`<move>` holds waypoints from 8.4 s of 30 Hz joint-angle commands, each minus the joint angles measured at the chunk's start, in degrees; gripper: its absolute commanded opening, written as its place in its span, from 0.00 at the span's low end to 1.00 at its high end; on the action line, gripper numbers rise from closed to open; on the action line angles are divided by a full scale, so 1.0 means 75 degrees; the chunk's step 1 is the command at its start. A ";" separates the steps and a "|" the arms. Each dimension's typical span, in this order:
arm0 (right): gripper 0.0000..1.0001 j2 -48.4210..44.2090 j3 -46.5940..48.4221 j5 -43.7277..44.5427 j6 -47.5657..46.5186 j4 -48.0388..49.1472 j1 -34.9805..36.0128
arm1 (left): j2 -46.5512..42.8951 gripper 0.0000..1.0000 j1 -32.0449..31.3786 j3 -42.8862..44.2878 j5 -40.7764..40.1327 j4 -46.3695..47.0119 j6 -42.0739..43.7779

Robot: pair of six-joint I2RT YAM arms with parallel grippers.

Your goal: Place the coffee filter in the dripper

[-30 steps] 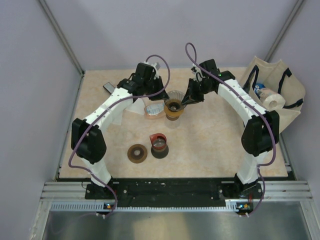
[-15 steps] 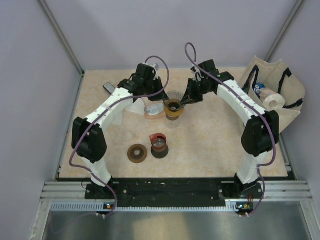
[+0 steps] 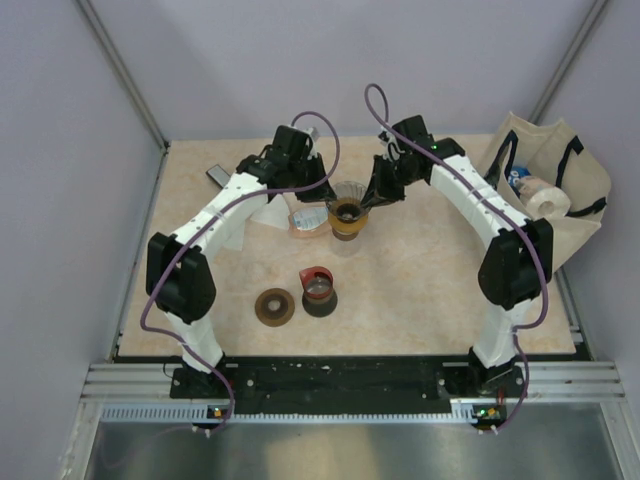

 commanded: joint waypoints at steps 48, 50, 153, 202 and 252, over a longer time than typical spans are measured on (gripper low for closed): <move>0.99 -0.0639 0.2795 0.1884 -0.0717 -0.0951 -0.0125 | -0.0638 0.99 0.0043 0.2320 -0.0077 -0.1597 0.0868; 0.99 -0.1259 0.2223 0.2562 -0.0729 -0.0659 -0.0254 | -0.1293 0.99 0.0055 0.1771 -0.0592 -0.1446 0.0950; 0.98 -0.8387 -0.6499 0.1341 -0.1620 0.5001 -0.0407 | -0.2946 0.00 0.4087 -0.2426 -0.0788 -0.0556 0.0796; 0.20 -0.5316 -0.5269 0.0527 -0.0166 0.4803 0.1480 | -0.2984 0.00 -0.2757 -0.1666 -0.1895 0.0114 0.3036; 0.00 -0.6090 -0.6558 -0.6129 -0.0107 0.7781 0.0320 | -0.7589 0.99 -0.0847 -0.5932 0.1693 0.3923 0.1255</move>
